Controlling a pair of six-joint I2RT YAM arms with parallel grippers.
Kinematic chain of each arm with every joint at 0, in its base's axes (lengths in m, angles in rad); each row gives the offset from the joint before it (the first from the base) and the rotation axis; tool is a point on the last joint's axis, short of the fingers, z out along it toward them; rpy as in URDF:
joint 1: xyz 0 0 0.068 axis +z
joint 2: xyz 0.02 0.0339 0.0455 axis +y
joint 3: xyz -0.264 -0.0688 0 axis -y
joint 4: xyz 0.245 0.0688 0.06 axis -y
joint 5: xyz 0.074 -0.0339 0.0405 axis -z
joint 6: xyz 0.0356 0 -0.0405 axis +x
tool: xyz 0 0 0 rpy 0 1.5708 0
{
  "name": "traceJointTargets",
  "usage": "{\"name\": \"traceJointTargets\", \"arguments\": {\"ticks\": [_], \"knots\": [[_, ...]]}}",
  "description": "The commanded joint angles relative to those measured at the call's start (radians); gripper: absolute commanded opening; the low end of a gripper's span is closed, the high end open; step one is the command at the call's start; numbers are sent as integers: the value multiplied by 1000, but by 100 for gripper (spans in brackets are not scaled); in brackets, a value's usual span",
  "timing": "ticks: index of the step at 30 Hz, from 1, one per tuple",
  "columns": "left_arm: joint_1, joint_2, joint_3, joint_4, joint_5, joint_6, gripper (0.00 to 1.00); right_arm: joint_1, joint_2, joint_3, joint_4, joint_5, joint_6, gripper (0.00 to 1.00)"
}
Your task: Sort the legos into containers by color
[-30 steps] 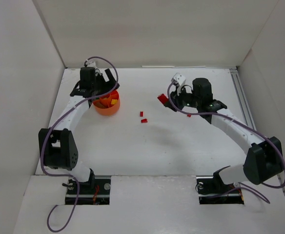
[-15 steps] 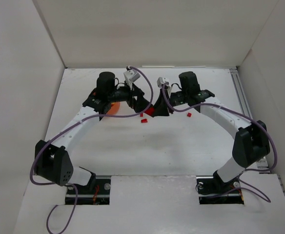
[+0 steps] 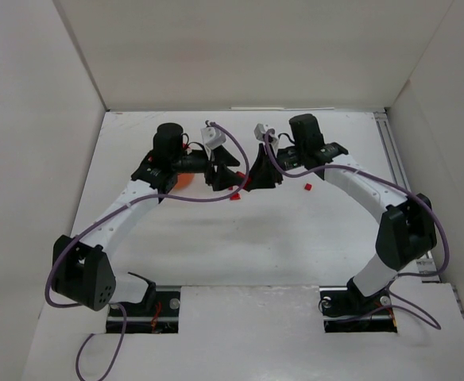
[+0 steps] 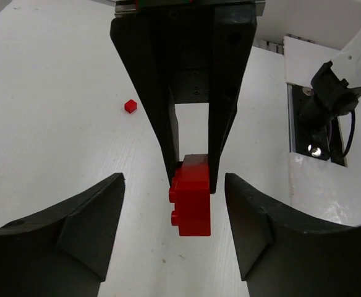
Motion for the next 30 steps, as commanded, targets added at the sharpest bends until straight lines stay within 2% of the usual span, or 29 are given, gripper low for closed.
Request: {"name": "traceJointTargets", "arguments": {"ticks": [1, 2, 3, 4, 5, 8, 9, 13, 17, 20, 23, 26, 27, 30], "knots": [[3, -15, -6, 47, 81, 27, 59, 2, -4, 47, 73, -17, 47, 5], [3, -15, -6, 47, 91, 27, 55, 2, -4, 47, 90, 9, 64, 5], [3, -15, -6, 47, 91, 27, 48, 2, -4, 47, 99, 9, 64, 5], [3, -15, -6, 47, 91, 27, 48, 2, -4, 56, 100, 9, 73, 5], [3, -15, -6, 47, 100, 27, 40, 2, -4, 56, 100, 9, 74, 5], [3, -15, -6, 56, 127, 27, 27, 2, -4, 65, 109, 20, 74, 5], [3, -15, -6, 65, 138, 27, 18, 2, -4, 65, 109, 20, 74, 5], [3, -15, -6, 65, 138, 27, 0, 2, 5, 77, 121, 38, 95, 5], [3, -25, -6, 76, 138, 15, 0, -8, 27, 90, 144, 47, 130, 8], [3, -34, -6, 85, 61, -9, 0, -8, 38, 102, 144, 70, 156, 21], [35, -34, -6, 128, -3, -73, 0, -17, 47, 120, 144, 98, 182, 45], [91, -43, -6, 194, -47, -162, 0, -37, 56, 120, 144, 142, 231, 55], [105, -43, -6, 194, -64, -183, 0, -37, 56, 120, 153, 159, 244, 55], [156, -43, -6, 203, -104, -234, 0, -58, 56, 120, 173, 185, 271, 65]]}}
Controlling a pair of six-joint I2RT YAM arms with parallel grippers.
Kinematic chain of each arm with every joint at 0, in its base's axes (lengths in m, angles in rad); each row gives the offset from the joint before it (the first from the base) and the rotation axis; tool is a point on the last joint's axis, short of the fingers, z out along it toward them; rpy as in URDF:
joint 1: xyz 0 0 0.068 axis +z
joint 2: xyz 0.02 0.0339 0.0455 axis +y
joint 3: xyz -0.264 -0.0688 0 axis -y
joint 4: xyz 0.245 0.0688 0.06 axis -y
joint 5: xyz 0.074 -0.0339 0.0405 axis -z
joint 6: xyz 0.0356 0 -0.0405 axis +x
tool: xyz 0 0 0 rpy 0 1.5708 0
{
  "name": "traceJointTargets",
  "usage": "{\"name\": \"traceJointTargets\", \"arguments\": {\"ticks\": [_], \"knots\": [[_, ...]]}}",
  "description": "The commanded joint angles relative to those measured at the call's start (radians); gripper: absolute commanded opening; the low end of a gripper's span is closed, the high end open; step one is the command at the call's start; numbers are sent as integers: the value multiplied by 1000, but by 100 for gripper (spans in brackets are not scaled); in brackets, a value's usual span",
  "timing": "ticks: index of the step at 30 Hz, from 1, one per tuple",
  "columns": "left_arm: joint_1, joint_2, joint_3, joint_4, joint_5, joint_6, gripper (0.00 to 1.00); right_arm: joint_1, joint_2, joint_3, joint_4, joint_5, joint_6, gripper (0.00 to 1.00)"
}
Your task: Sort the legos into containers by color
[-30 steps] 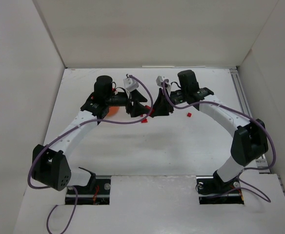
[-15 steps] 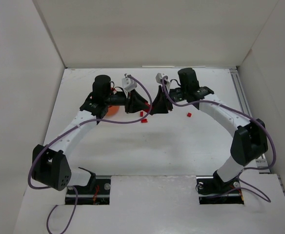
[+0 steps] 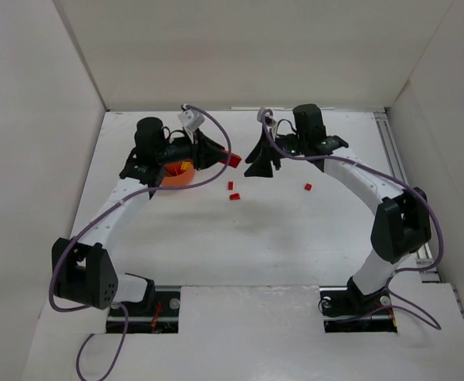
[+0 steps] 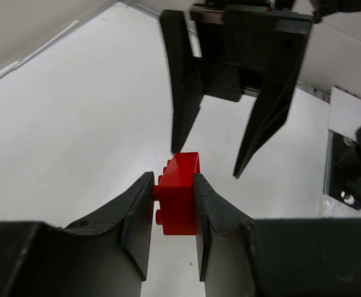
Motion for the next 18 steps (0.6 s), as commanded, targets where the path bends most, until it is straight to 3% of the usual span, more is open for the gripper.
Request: {"name": "traceJointTargets", "arguments": {"ticks": [1, 6, 8, 11, 15, 18], "knots": [[57, -41, 0, 80, -49, -88, 0, -21, -4, 44, 74, 55, 61, 68], [149, -11, 27, 67, -89, -153, 0, -73, 7, 44, 84, 112, 119, 70], [175, 7, 67, 4, -220, -154, 0, -87, 7, 34, 94, 179, 129, 68], [175, 86, 220, -206, -545, -144, 0, -96, -34, -11, 94, 339, 138, 68], [175, 259, 462, -500, -785, -144, 0, -116, -63, -45, 30, 573, 152, 70], [152, 385, 602, -594, -943, -144, 0, -127, -83, -65, -25, 726, 152, 73]]}}
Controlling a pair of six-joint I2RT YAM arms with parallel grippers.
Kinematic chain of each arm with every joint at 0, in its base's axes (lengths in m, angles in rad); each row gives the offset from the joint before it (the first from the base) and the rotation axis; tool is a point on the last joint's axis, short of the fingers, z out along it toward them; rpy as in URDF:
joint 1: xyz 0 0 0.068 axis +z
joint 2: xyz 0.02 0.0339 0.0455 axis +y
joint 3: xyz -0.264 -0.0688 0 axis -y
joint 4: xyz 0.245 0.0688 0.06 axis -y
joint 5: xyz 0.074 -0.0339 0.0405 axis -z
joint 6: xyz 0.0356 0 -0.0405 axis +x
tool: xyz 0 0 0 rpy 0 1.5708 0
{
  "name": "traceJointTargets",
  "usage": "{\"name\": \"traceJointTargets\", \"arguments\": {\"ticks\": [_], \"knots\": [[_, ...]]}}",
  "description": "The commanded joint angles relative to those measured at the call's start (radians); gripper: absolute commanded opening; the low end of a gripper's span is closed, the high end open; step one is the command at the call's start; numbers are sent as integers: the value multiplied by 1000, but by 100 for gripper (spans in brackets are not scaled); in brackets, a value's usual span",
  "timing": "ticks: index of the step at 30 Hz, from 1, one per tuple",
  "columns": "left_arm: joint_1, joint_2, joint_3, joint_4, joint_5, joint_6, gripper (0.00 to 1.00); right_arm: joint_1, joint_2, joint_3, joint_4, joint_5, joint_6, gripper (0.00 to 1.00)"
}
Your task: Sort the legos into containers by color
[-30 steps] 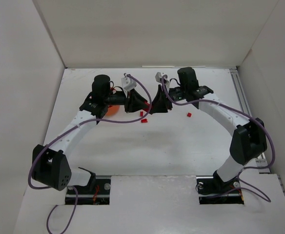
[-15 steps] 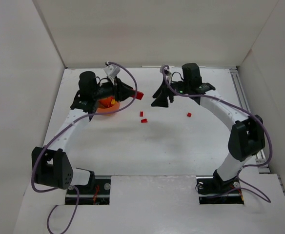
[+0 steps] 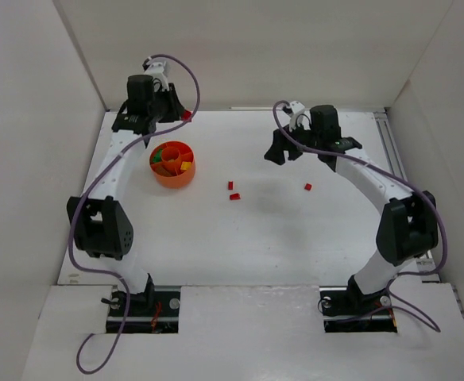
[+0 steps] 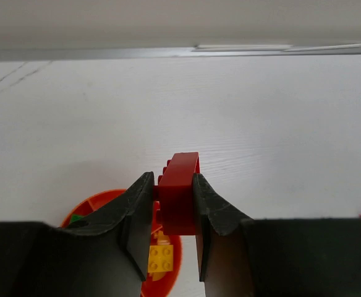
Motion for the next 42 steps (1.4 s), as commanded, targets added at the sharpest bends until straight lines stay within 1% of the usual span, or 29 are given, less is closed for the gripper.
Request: {"name": "traceJointTargets", "arguments": {"ticks": [1, 2, 3, 4, 5, 11, 20, 21, 26, 32, 35, 42], "knots": [[-17, 126, 155, -238, -273, 1, 0, -16, -62, -21, -44, 256, 15, 77], [-17, 146, 174, -255, -292, 1, 0, -25, -62, -21, -44, 287, 15, 77], [-26, 164, 187, -266, -312, 1, 0, -25, -71, -21, -56, 333, 15, 81], [-26, 178, 197, -266, -321, 10, 0, -34, -71, -31, -56, 344, 15, 95], [-26, 191, 197, -266, -321, 10, 0, -46, -71, -31, -65, 358, 24, 100], [-26, 275, 284, -323, -338, 21, 0, -79, -71, -31, -76, 385, 34, 100], [-35, 284, 263, -347, -380, 10, 0, -97, -71, -51, -67, 396, 34, 100], [-35, 274, 263, -347, -352, 22, 0, -97, -71, -51, -67, 396, 34, 100], [-35, 264, 249, -347, -311, 31, 0, -106, -62, -51, -58, 396, 34, 100], [-35, 264, 229, -357, -311, 50, 0, -106, -51, -61, -58, 378, 34, 100], [-35, 264, 229, -357, -300, 50, 4, -106, -51, -61, -47, 367, 34, 100], [-45, 208, 201, -343, -266, 68, 3, -106, -42, -70, -47, 356, 34, 100]]}}
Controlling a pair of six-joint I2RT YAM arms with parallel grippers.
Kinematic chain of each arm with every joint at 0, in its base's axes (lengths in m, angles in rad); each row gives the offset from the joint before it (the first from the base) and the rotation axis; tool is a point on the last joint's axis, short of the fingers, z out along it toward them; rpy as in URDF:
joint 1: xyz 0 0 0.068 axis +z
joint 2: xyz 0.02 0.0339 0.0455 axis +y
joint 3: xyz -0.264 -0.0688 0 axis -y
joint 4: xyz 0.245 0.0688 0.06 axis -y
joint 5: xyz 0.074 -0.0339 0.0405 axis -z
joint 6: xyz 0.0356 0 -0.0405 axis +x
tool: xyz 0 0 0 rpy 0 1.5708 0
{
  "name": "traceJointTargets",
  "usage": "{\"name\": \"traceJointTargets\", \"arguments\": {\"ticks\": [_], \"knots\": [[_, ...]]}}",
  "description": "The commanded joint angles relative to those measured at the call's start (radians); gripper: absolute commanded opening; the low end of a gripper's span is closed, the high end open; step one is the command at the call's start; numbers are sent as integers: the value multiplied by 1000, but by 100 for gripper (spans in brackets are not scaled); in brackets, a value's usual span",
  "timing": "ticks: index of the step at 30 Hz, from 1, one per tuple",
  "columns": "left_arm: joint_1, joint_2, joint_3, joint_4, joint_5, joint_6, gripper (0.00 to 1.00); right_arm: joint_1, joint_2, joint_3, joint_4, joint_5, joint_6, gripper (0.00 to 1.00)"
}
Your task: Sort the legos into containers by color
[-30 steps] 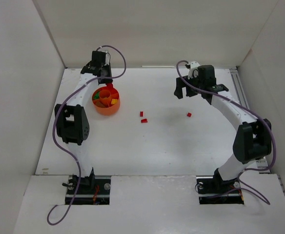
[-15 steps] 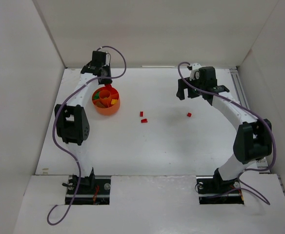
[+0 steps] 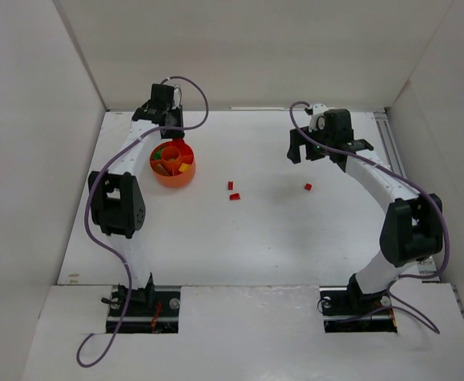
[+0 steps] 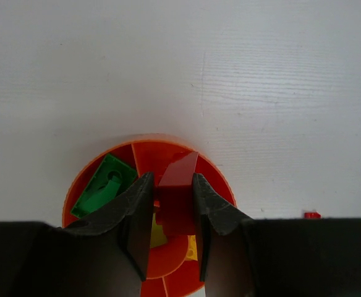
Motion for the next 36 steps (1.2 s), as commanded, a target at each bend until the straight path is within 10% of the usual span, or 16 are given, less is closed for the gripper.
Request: {"name": "traceJointTargets", "arguments": {"ticks": [1, 30, 36], "knots": [[-6, -101, -19, -10, 29, 26, 1, -5, -10, -10, 31, -24, 11, 100], [-25, -44, -20, -70, -59, 25, 6, -5, -1, -30, 51, -52, 11, 100], [-34, -53, -20, -61, -68, 15, 26, -5, -1, -41, 41, -52, 11, 100]]}}
